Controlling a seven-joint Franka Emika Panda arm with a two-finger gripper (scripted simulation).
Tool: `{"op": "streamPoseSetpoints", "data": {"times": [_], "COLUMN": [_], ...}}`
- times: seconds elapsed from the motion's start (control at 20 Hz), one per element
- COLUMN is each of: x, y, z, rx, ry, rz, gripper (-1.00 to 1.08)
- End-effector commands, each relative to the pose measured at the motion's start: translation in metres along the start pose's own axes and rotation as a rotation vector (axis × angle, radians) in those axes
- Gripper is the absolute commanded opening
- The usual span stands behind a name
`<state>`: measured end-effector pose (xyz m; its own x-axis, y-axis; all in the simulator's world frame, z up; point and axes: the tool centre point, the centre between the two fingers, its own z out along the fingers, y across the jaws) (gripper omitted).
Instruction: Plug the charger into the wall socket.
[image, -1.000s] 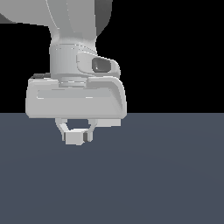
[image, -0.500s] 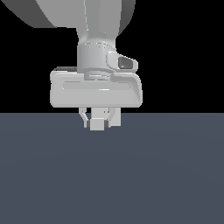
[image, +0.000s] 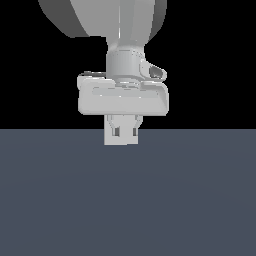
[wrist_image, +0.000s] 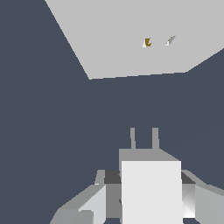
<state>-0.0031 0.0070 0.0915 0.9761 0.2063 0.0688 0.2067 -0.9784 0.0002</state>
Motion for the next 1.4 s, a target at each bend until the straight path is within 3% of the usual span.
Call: {"op": "streamPoseSetpoints", "data": {"times": [0.0, 0.9, 1.35], "x": [0.006, 0.02, 0.048], "y": [0.005, 0.012, 0.01], "z": [-0.003, -0.007, -0.005], "rx": [0.002, 0.005, 0.005], "ry": [0.0, -0.001, -0.001], "rz": [-0.03, -0.072, -0.074], "gripper": [-1.0, -1.0, -1.0]}}
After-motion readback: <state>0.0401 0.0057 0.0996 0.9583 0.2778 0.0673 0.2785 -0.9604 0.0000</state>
